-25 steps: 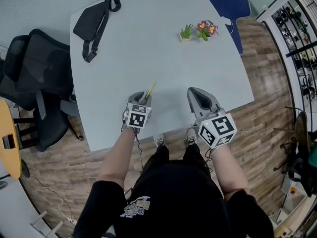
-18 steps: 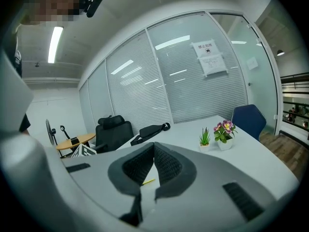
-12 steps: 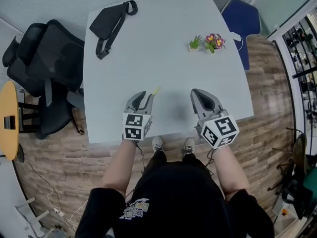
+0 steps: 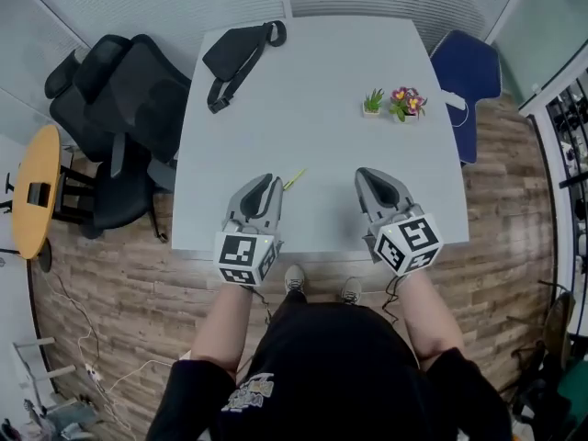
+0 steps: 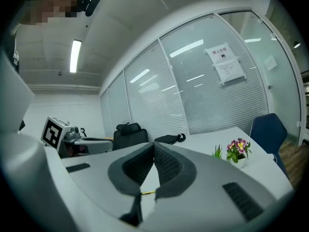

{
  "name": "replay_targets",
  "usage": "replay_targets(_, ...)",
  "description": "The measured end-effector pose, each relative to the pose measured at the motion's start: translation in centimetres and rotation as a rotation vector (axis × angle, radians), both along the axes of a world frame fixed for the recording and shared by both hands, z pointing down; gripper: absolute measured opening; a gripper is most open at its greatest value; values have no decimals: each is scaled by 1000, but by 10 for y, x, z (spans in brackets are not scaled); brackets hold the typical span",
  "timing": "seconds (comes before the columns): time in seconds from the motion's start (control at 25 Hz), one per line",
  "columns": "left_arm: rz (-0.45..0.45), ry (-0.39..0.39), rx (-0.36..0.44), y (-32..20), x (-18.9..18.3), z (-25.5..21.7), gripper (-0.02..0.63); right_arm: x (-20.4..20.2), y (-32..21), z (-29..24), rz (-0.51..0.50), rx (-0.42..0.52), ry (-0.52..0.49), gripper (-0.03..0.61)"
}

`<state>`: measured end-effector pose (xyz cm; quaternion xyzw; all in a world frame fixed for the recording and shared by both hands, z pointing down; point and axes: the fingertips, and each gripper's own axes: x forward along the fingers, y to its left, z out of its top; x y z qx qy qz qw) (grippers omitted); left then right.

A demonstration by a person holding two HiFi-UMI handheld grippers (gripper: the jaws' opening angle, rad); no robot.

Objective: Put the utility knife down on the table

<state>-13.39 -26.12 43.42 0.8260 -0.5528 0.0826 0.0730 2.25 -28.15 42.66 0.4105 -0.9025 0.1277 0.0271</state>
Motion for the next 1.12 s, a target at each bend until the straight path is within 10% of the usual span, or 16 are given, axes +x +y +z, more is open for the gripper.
replay_targets(0.72,-187,43,51,127,42,-40,6,9,67,-5,-249,24,-23,3)
replay_targets(1.12,-149,65,42,153,18,-37,6,-13,96,-8,-209,25,-19,3)
